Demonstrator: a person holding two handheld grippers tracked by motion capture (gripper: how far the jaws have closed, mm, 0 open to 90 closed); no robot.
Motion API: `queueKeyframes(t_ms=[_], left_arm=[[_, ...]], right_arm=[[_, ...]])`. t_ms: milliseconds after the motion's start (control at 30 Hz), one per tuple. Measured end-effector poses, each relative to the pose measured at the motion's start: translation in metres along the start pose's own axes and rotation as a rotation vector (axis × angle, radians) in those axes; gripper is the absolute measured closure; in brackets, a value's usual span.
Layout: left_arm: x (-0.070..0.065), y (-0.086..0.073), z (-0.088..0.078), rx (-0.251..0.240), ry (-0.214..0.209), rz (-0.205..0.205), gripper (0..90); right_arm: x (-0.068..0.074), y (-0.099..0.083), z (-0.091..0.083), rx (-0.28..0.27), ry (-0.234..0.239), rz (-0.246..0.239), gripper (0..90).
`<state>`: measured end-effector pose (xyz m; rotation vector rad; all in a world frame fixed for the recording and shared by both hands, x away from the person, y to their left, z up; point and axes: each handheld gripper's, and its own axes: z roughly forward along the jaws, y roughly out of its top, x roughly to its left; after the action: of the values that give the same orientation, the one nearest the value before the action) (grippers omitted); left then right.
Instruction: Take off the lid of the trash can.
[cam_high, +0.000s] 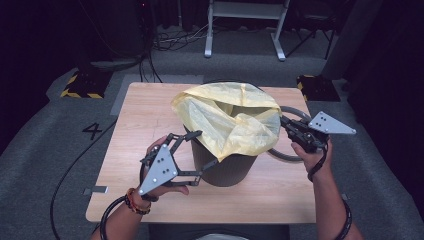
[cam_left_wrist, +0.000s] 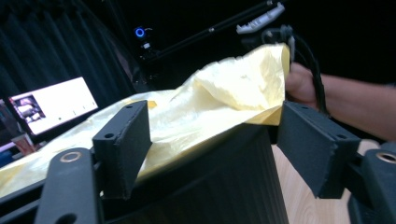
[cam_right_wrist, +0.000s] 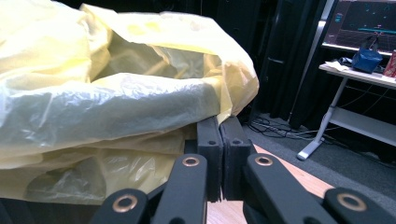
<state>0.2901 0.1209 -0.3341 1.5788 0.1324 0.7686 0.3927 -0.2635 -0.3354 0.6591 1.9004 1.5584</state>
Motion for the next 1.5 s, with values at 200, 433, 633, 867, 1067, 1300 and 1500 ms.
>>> queueKeyframes(t_ms=[200,433,633,867,1067,1300,1500], left_arm=[[-0.014,0.001,0.008,0.027,-0.017,0.078,24.6],[-0.019,0.011,0.016,0.064,-0.058,0.121,45.9],[-0.014,0.017,0.010,0.061,-0.077,0.149,87.0],[-0.011,0.006,-0.012,0.123,-0.147,0.179,90.0],[-0.005,-0.025,-0.014,0.244,-0.154,0.153,90.0],[0.014,-0.055,-0.008,0.277,-0.161,0.041,90.0],[0.019,-0.068,-0.011,0.274,-0.166,-0.027,89.8]], right_arm=[[0.002,0.001,0.001,0.008,0.009,-0.011,87.8],[0.003,0.002,0.002,0.013,0.009,-0.017,88.0],[0.004,0.002,0.001,0.013,0.011,-0.018,88.3],[0.002,0.001,-0.001,0.020,0.030,-0.001,89.0],[-0.004,-0.005,0.002,0.038,0.040,0.033,89.7],[-0.005,-0.007,0.004,0.033,0.034,0.035,89.8],[-0.005,-0.008,0.004,0.026,0.028,0.038,89.8]])
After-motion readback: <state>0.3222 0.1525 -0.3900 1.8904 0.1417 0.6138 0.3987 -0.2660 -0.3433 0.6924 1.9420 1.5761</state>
